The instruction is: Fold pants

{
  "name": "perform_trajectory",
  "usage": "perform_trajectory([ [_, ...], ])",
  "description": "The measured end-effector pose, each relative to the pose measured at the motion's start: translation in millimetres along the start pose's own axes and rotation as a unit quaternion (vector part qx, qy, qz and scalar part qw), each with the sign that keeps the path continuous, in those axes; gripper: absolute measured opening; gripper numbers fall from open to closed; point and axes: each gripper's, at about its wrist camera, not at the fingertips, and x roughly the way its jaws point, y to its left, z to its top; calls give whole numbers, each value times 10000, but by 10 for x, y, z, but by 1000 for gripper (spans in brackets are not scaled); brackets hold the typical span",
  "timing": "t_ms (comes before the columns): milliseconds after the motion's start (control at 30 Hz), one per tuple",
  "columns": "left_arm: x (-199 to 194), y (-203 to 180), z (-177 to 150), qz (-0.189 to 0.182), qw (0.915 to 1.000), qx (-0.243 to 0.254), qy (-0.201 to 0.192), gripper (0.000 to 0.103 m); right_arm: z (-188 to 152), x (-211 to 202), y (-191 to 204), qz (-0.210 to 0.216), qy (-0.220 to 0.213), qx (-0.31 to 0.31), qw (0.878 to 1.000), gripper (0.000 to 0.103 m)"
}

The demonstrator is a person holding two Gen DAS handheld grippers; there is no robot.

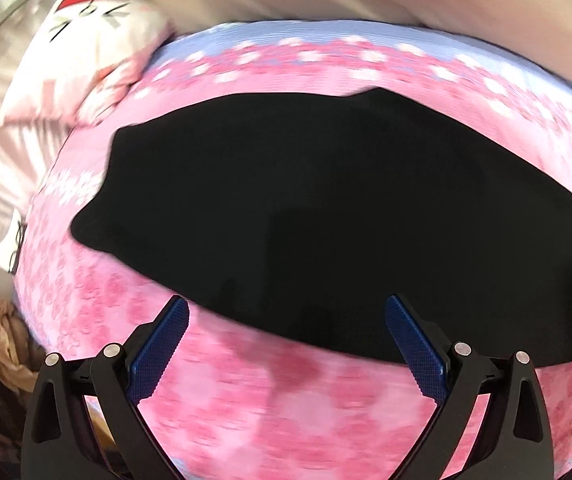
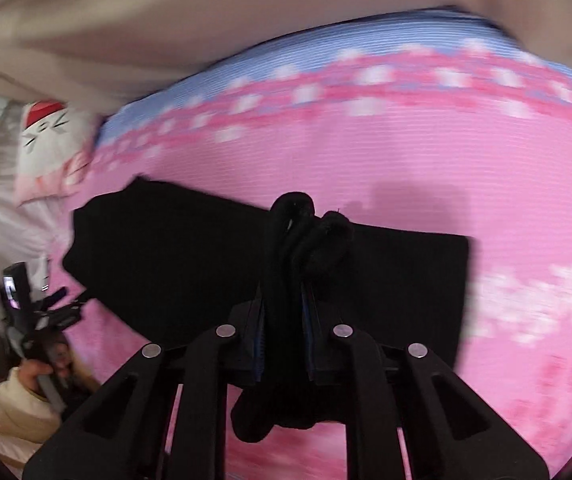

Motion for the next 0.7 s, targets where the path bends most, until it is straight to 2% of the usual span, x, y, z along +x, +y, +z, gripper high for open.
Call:
perform_trajectory([
  [167, 77, 696, 80, 24, 9995, -303, -61, 97, 218, 1090, 1260, 383, 596, -646, 9954, 13],
  [300, 202, 1205, 137, 26, 9985, -552, -32, 97, 261, 1810, 1788, -102, 995, -1087, 9890, 14],
  [333, 229, 1303, 146, 36, 9982, -597, -31, 97, 279, 1881, 1836, -154, 936, -1108, 9893, 14],
  [400, 286, 1502, 170, 4, 9978, -661, -38, 97, 306, 1886, 1828, -153, 1019, -1021, 9894, 15],
  [467, 352, 1626, 199, -68, 9977, -669, -31, 97, 308, 1864, 1814, -111, 1146, -941, 9889, 22],
  [533, 419, 1678, 248, -156, 9982, -576, -12, 97, 289, 1650, 1895, -101, 1079, -786, 9910, 46],
  [567, 435, 1671, 280, -185, 9987, -475, -12, 97, 284, 1490, 1942, -65, 877, -797, 9929, 53],
  [600, 437, 1661, 314, -204, 9990, -400, -44, 97, 270, 1295, 1964, -64, 626, -805, 9948, 66],
  [633, 442, 1662, 356, -223, 9992, -317, -99, 97, 239, 1180, 1948, -10, 486, -766, 9959, 70],
  [667, 441, 1641, 404, -243, 9993, -227, -160, 97, 211, 1018, 1887, 178, 281, -577, 9978, 69],
  [700, 446, 1634, 432, -266, 9993, -191, -186, 97, 185, 925, 1790, 397, 190, -276, 9986, 57],
])
